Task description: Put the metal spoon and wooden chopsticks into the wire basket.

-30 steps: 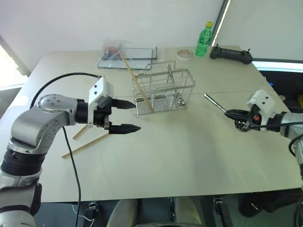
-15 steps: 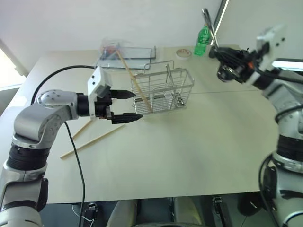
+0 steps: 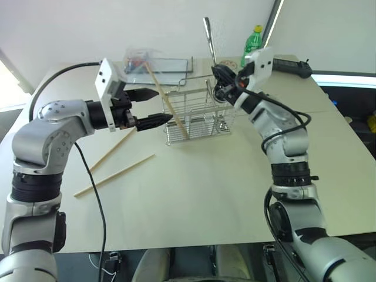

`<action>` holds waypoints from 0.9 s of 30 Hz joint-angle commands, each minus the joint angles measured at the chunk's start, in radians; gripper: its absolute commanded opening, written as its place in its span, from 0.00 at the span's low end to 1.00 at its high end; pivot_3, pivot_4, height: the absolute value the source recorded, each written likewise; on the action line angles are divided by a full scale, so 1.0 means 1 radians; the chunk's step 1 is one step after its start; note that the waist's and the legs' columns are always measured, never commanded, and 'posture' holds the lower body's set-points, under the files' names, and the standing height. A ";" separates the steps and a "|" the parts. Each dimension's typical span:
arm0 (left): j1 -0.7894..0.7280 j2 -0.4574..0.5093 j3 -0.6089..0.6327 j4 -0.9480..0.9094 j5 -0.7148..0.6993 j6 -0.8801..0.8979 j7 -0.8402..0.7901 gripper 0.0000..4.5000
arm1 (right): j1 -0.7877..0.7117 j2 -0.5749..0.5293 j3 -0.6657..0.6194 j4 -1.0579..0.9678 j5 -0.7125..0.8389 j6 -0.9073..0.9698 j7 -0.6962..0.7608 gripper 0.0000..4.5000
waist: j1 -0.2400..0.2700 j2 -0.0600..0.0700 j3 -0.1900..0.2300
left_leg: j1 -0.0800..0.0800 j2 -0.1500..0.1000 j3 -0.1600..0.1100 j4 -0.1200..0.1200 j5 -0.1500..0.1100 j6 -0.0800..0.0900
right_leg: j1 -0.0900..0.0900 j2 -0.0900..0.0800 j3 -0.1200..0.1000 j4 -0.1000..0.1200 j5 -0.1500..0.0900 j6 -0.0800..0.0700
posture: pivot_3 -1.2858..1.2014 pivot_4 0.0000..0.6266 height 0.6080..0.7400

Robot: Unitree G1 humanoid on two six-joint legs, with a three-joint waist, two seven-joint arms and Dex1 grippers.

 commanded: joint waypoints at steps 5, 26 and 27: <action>-0.011 0.018 0.051 -0.038 -0.017 0.004 0.016 1.00 | -0.063 0.017 -0.023 0.115 -0.025 -0.147 -0.010 0.01 | -0.002 0.000 0.000 | 0.001 0.001 0.000 0.000 0.000 -0.001 | -0.001 0.001 0.001 0.005 0.000 -0.001 | 0.52 0.24 0.84; -0.051 0.009 0.036 0.010 0.003 -0.018 -0.008 1.00 | -0.026 -0.041 -0.066 0.077 -0.017 -0.116 -0.037 0.98 | -0.002 0.000 0.000 | 0.001 0.001 0.000 -0.001 0.001 -0.001 | -0.002 0.003 0.002 0.006 0.000 -0.001 | 0.52 0.24 0.84; -0.046 0.014 0.036 0.002 0.001 -0.016 -0.013 1.00 | -0.018 -0.070 -0.074 0.032 -0.001 -0.078 -0.022 0.98 | -0.002 0.000 0.000 | 0.001 0.001 0.000 -0.001 0.001 -0.001 | -0.002 0.003 0.002 0.006 0.000 -0.001 | 0.52 0.24 0.84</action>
